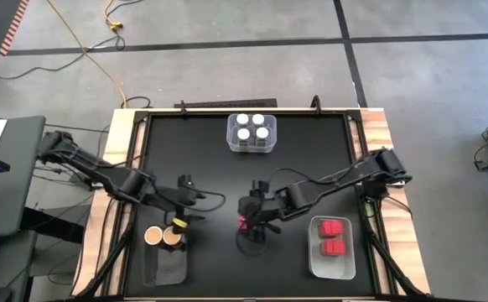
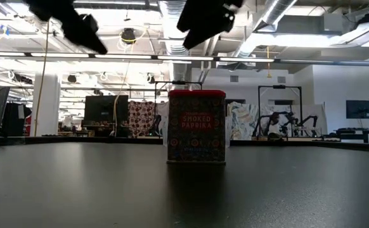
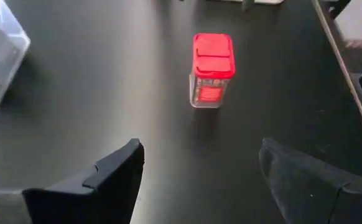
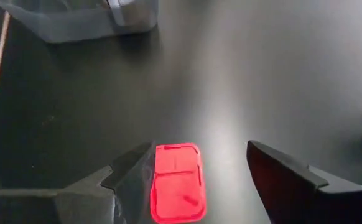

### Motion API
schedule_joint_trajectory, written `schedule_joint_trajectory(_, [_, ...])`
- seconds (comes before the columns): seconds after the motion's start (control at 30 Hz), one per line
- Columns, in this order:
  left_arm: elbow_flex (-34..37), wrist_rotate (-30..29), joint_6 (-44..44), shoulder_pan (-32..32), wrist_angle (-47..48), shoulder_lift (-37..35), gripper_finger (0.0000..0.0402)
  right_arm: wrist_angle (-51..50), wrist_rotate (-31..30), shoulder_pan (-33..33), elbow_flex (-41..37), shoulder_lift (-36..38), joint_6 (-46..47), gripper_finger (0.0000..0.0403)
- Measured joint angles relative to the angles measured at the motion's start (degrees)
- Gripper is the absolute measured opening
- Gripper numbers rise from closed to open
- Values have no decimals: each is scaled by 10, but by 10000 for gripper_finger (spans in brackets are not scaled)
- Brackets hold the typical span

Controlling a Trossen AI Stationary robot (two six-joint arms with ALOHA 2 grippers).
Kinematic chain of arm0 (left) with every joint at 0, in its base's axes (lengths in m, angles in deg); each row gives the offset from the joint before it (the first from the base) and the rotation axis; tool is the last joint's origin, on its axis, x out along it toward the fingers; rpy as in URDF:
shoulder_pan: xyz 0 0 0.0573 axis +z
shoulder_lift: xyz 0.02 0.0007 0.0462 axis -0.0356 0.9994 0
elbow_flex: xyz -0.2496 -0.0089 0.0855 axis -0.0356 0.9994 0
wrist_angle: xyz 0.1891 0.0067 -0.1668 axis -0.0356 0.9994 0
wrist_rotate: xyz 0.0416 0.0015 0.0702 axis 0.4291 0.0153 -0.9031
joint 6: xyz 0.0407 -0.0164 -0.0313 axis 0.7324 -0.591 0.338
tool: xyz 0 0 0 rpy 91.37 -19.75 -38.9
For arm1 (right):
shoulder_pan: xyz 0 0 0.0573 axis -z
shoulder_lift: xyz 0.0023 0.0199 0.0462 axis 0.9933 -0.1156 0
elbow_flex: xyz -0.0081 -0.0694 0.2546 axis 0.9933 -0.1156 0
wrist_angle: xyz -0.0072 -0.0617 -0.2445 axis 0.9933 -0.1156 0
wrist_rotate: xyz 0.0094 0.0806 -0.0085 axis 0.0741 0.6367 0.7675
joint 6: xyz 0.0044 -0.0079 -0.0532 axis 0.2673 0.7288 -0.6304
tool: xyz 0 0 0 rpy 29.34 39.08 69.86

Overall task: Sort spices by type
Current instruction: Put the red spice bottle into the white bin

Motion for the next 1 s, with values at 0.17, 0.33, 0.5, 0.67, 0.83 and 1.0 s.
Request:
schedule_joint_trajectory(0.17, [103,33,-11,-1,-91,-86,306,-45,29,0,68,-70,1,281])
schedule_joint_trajectory(0.33, [131,45,-32,-1,-110,-125,306,-68,37,-2,89,-101,18,281])
schedule_joint_trajectory(0.5, [132,57,-32,-1,-111,-127,306,-83,38,-2,88,-111,38,281])
schedule_joint_trajectory(0.67, [132,61,-32,-1,-109,-122,306,-92,38,-1,88,-109,52,281])
schedule_joint_trajectory(0.83, [132,61,-31,-1,-108,-122,306,-94,39,-1,88,-109,48,282])
schedule_joint_trajectory(1.0, [132,61,-22,-1,-101,-122,306,-97,39,3,88,-108,47,306])
